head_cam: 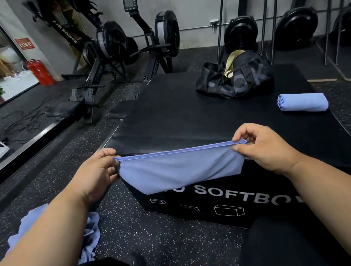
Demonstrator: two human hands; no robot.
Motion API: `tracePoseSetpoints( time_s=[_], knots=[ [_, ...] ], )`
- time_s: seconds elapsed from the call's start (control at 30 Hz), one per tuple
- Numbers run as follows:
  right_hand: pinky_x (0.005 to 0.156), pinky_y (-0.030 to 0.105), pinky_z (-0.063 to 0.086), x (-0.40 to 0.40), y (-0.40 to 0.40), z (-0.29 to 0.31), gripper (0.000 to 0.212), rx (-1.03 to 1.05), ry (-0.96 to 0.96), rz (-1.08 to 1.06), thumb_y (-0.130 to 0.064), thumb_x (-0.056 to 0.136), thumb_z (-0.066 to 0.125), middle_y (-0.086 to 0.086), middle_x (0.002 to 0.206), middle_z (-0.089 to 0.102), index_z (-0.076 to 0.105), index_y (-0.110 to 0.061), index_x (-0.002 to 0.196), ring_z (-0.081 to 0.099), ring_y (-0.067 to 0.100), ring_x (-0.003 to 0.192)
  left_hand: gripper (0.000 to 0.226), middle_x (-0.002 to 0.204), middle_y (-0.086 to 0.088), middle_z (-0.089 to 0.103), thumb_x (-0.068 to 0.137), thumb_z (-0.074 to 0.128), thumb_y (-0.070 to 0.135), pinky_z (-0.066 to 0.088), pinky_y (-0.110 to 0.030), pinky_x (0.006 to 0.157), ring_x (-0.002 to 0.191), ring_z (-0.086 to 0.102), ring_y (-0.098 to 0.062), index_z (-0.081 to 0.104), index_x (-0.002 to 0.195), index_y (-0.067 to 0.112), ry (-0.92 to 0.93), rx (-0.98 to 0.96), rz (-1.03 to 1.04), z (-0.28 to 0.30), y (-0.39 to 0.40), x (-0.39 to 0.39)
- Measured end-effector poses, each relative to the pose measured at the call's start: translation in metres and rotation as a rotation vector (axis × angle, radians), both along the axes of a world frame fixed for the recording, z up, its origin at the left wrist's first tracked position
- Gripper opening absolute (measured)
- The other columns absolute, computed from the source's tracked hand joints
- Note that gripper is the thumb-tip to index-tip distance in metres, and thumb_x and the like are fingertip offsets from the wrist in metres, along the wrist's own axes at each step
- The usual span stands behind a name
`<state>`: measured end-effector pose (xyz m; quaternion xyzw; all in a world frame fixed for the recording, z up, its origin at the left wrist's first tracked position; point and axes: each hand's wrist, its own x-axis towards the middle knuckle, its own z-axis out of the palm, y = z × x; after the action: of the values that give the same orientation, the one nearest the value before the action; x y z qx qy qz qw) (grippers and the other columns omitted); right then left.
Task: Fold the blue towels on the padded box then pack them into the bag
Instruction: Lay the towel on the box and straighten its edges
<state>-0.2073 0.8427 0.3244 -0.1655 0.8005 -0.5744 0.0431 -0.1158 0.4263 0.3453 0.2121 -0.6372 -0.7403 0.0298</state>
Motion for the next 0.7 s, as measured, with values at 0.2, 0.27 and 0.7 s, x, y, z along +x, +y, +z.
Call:
tracePoseSetpoints(
  time_s=[0.2, 0.27, 0.7],
  knots=[
    [0.068, 0.009, 0.044, -0.044, 0.019, 0.003, 0.024, 0.122, 0.042, -0.068, 0.003, 0.088, 0.076, -0.011, 0.077, 0.074, 0.079, -0.021, 0.089, 0.057, -0.003, 0.064, 0.036, 0.085, -0.004, 0.057, 0.091, 0.046, -0.012, 0.045, -0.033, 0.070, 0.066, 0.053, -0.017, 0.058, 0.097, 0.022, -0.030, 0.017, -0.014, -0.011, 0.019, -0.055],
    [0.066, 0.009, 0.044, -0.066, 0.027, 0.010, 0.022, 0.184, 0.066, -0.112, -0.001, 0.087, 0.078, -0.008, 0.082, 0.077, 0.080, -0.024, 0.086, 0.058, -0.001, 0.066, 0.035, 0.082, -0.002, 0.055, 0.092, 0.046, -0.011, 0.044, -0.032, 0.067, 0.059, 0.052, -0.013, 0.057, 0.099, 0.022, -0.037, 0.015, -0.041, -0.010, 0.028, -0.079],
    [0.084, 0.021, 0.046, -0.239, 0.018, -0.071, 0.033, 0.316, -0.100, -0.191, -0.012, 0.087, 0.080, -0.005, 0.106, 0.068, 0.075, -0.032, 0.113, 0.065, 0.010, 0.094, 0.027, 0.078, -0.003, 0.046, 0.089, 0.056, -0.002, 0.049, -0.028, 0.070, 0.070, 0.046, -0.015, 0.052, 0.081, 0.023, -0.216, -0.193, -0.122, -0.078, 0.040, -0.224]
  ],
)
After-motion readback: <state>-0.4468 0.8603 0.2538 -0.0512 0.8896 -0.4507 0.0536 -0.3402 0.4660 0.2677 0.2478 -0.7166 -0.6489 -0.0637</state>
